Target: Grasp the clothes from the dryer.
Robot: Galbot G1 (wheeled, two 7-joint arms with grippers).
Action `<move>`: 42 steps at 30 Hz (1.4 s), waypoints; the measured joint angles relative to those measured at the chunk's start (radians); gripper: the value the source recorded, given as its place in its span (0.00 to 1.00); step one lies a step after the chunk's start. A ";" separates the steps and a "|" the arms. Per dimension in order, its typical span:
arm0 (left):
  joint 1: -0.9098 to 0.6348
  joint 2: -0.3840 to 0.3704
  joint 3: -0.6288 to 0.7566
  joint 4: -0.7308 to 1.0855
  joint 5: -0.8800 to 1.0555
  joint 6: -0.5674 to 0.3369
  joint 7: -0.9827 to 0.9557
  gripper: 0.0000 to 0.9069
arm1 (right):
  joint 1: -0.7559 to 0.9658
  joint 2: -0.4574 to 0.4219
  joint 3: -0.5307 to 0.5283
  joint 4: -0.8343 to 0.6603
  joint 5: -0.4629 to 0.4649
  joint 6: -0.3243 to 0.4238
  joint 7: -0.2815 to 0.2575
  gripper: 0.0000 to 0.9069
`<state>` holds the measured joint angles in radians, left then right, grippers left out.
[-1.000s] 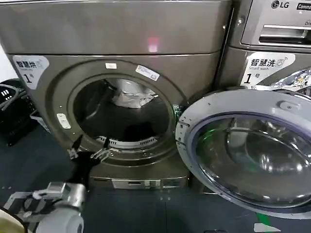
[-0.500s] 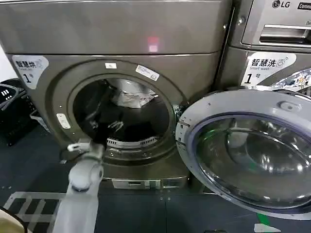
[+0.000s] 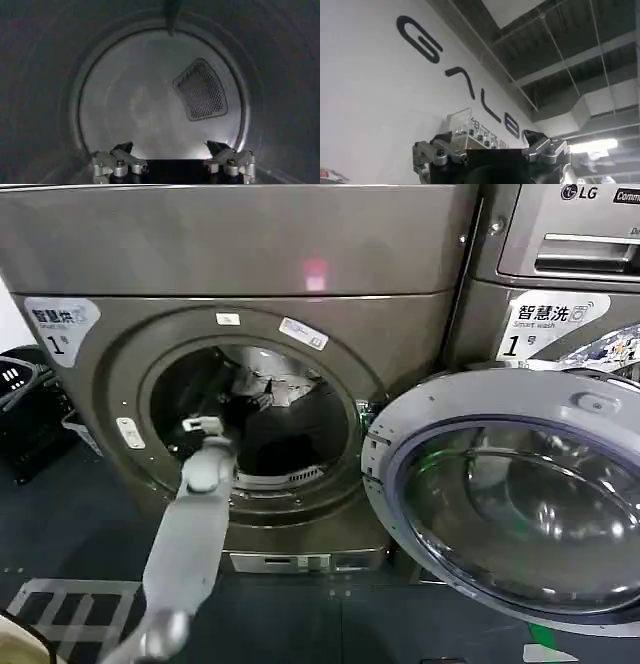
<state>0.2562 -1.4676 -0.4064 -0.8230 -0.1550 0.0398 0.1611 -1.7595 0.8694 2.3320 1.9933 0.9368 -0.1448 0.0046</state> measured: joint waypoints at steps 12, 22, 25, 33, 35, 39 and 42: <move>-0.176 0.047 0.254 0.270 0.074 0.010 0.292 1.00 | -0.004 0.008 -0.002 -0.006 -0.004 0.009 -0.011 1.00; -0.282 0.060 0.490 0.384 0.269 -0.051 0.585 1.00 | 0.001 0.013 -0.010 -0.009 -0.021 0.016 -0.018 1.00; -0.313 0.056 0.553 0.406 0.344 -0.067 0.645 1.00 | 0.003 0.013 -0.014 -0.009 -0.022 0.017 -0.019 1.00; -0.393 0.025 0.685 0.467 0.537 -0.079 0.750 1.00 | 0.007 0.017 -0.021 -0.009 -0.024 0.019 -0.021 1.00; -0.405 0.014 0.713 0.480 0.565 -0.074 0.762 1.00 | 0.008 0.017 -0.022 -0.009 -0.025 0.019 -0.021 1.00; -0.412 -0.009 0.761 0.496 0.614 -0.053 0.782 1.00 | 0.008 0.021 -0.022 -0.009 -0.027 0.020 -0.023 1.00; -0.417 -0.027 0.786 0.510 0.643 -0.029 0.793 1.00 | 0.009 0.024 -0.020 -0.008 -0.028 0.021 -0.024 1.00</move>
<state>-0.1609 -1.4943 0.3798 -0.3128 0.4877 0.0109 0.9537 -1.7510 0.8934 2.3116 1.9853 0.9087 -0.1242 -0.0194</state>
